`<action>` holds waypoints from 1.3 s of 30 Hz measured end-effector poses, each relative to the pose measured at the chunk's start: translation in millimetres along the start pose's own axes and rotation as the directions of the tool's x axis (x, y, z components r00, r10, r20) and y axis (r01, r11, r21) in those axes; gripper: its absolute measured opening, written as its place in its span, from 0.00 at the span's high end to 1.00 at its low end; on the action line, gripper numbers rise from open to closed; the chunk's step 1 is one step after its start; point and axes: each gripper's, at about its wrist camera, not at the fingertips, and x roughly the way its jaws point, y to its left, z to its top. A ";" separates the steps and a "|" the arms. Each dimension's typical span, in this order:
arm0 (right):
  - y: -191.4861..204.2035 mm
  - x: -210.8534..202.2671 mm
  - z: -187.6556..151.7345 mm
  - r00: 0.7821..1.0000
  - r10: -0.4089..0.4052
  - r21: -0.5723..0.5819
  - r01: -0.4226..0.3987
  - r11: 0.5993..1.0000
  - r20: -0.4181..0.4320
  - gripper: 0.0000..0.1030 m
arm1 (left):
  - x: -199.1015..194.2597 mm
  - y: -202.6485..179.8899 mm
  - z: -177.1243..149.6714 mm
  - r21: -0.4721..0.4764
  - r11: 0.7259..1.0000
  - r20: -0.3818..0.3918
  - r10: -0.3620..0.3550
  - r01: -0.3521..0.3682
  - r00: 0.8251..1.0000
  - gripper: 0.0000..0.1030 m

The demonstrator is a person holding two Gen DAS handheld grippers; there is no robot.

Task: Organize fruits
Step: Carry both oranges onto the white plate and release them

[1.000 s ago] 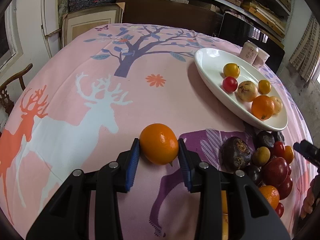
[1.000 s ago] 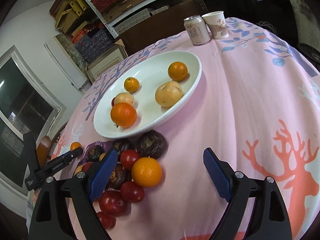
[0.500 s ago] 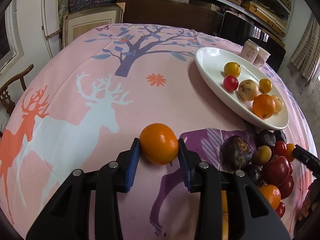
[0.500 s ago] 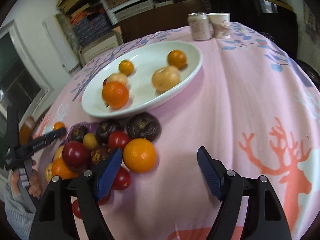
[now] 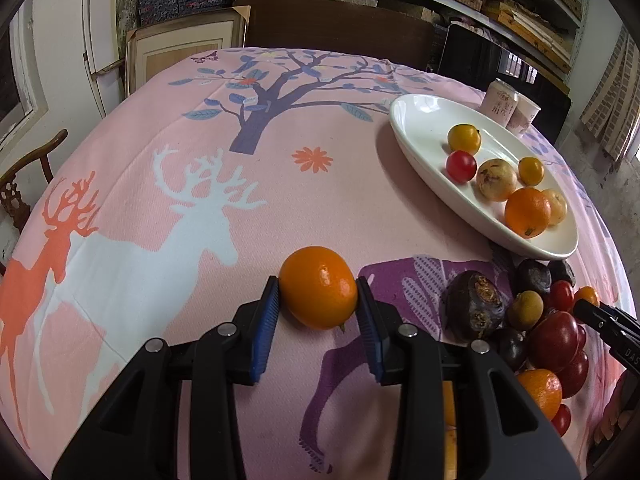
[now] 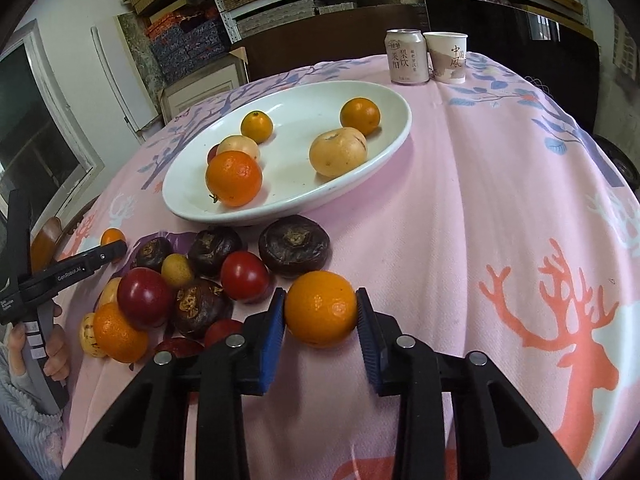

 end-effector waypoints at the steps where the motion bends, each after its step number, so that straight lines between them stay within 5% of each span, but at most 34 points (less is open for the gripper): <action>1: -1.9 -0.8 0.5 1.000 0.001 0.008 -0.001 1.000 0.003 0.66 | -0.4 0.9 0.3 -0.006 1.000 0.001 -0.006 0.006 1.000 0.64; 10: -9.1 -11.7 8.2 0.998 0.025 0.043 -0.028 0.999 0.066 0.66 | -27.1 -6.9 10.7 -0.016 0.997 0.090 -0.075 0.077 0.993 0.64; 16: -4.0 -21.3 50.0 0.992 0.066 0.060 -0.072 0.996 0.111 0.66 | -33.7 -44.2 58.4 0.041 0.993 0.113 -0.118 0.114 0.987 0.64; 24: 29.3 19.7 116.6 0.992 0.080 0.003 -0.081 0.997 0.097 0.66 | 22.9 -94.4 108.3 0.091 0.988 0.059 -0.130 0.125 0.990 0.64; 31: 22.2 49.2 122.8 0.994 0.061 0.012 -0.062 0.998 0.088 0.60 | 66.3 -97.0 121.2 0.085 0.989 0.004 -0.121 0.120 0.993 0.64; 38: 14.7 25.3 112.6 0.983 0.064 0.028 -0.070 0.997 0.171 0.41 | 54.8 -84.3 118.3 0.044 0.983 0.017 -0.179 0.178 0.984 0.44; 39: 14.5 22.0 109.2 0.982 0.059 0.025 -0.064 0.998 0.178 0.38 | 49.3 -82.4 115.2 0.048 0.986 0.030 -0.161 0.160 0.986 0.36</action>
